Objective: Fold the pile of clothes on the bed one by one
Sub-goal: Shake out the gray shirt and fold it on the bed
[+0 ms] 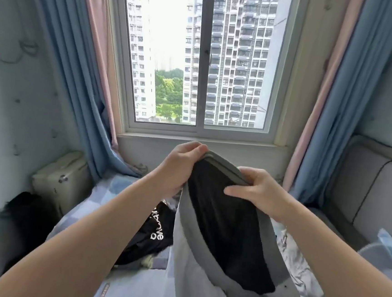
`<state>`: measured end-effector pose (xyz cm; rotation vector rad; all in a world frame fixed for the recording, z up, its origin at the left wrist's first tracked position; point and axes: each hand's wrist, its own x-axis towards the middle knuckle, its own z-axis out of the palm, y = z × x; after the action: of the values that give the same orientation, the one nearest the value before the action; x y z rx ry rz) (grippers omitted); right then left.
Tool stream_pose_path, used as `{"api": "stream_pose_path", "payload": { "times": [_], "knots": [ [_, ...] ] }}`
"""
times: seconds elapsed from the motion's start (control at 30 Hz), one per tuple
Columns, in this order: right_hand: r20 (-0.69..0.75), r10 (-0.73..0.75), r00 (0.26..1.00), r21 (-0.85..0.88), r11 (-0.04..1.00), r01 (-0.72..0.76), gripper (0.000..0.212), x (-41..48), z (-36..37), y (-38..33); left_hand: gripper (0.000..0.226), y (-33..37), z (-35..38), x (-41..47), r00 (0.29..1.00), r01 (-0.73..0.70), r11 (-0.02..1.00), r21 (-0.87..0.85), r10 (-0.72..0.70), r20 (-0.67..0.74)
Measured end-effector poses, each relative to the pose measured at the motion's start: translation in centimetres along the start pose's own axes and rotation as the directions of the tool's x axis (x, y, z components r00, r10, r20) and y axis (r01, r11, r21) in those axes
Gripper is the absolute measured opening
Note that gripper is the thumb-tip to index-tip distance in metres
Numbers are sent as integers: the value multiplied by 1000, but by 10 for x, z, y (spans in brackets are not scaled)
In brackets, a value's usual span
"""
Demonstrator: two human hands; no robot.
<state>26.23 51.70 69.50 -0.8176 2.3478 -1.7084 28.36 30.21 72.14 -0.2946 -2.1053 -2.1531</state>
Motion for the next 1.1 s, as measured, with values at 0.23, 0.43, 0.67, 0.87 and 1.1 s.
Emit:
{"api": "stream_pose_path", "payload": {
  "times": [0.23, 0.43, 0.67, 0.87, 1.1],
  "knots": [
    [-178, 305, 935, -182, 924, -336, 14, -36, 29, 102, 29, 12, -12, 8, 987, -64, 986, -153, 40, -156],
    [-213, 258, 942, 45, 966, -254, 35, -63, 39, 91, 9, -24, -53, 19, 957, 2, 948, 319, 91, -275],
    [-55, 46, 997, -128, 990, -53, 14, -38, 51, 15, 60, -83, -26, -22, 817, -54, 901, 430, -207, 538],
    [-86, 111, 990, -159, 980, -123, 12, -31, 30, -9, 30, -88, -15, -38, 848, 102, 967, 232, -207, 488],
    [-6, 275, 961, -7, 961, -275, 26, -57, 7, 41, 30, -76, 18, -33, 963, 78, 997, 29, -83, 257]
  ]
}}
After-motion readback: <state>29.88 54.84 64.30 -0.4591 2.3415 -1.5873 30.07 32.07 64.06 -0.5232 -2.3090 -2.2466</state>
